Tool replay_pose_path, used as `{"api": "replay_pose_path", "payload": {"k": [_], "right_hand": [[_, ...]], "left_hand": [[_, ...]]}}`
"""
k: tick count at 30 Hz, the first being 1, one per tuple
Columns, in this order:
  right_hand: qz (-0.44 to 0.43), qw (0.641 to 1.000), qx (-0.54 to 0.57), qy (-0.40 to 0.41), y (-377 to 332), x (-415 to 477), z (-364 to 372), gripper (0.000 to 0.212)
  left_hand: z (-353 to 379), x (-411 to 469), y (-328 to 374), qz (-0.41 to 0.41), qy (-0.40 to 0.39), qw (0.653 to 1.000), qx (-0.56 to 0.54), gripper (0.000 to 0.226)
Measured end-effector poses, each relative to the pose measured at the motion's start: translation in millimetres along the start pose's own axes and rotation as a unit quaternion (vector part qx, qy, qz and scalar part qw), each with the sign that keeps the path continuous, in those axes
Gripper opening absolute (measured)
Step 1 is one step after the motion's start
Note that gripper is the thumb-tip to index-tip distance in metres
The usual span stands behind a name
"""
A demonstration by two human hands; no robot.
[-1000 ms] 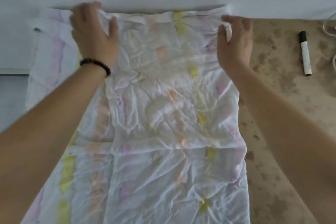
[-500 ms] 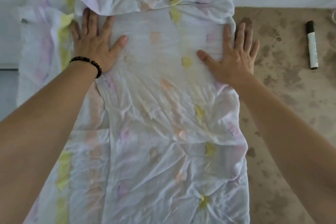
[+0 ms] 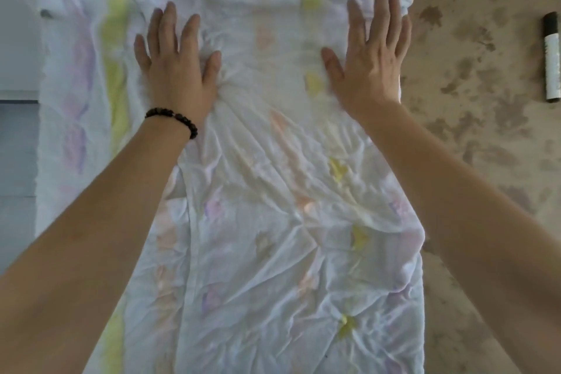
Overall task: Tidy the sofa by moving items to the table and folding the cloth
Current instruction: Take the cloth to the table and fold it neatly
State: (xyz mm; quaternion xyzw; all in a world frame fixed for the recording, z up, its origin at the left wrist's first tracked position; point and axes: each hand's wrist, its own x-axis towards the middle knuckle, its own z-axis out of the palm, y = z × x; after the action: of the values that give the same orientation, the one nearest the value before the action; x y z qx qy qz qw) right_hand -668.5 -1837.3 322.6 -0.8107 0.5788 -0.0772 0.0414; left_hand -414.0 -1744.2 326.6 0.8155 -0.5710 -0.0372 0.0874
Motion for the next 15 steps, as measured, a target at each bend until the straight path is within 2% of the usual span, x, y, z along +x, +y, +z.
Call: {"api": "replay_pose_path", "payload": {"k": [3, 5, 8, 11, 13, 15], "right_hand": [[-0.051, 0.995, 0.081, 0.019, -35.9, -43.6, -6.5, 0.05], [-0.072, 0.989, 0.132, 0.003, -61.2, -64.3, -10.2, 0.042], [-0.104, 0.969, 0.22, -0.033, -107.5, -78.6, -14.5, 0.029], [-0.127, 0.944, 0.284, -0.107, -161.7, -87.0, -14.6, 0.029], [-0.117, 0.937, 0.267, -0.191, -189.1, -91.9, -8.3, 0.04], [-0.106, 0.946, 0.218, -0.217, -201.7, -96.7, -0.7, 0.041]], "left_hand": [[-13.1, -60.7, 4.4, -0.016, 0.092, 0.992, -0.09, 0.044], [-19.1, -113.2, -2.5, -0.052, 0.114, 0.983, -0.137, 0.035], [-25.9, -196.8, -16.0, -0.124, 0.092, 0.978, -0.14, 0.032], [-25.4, -261.8, -26.5, -0.108, 0.047, 0.989, -0.085, 0.044], [-23.0, -285.7, -30.2, -0.087, 0.034, 0.992, -0.087, 0.044], [-21.3, -295.2, -29.7, -0.081, 0.031, 0.989, -0.122, 0.038]]}}
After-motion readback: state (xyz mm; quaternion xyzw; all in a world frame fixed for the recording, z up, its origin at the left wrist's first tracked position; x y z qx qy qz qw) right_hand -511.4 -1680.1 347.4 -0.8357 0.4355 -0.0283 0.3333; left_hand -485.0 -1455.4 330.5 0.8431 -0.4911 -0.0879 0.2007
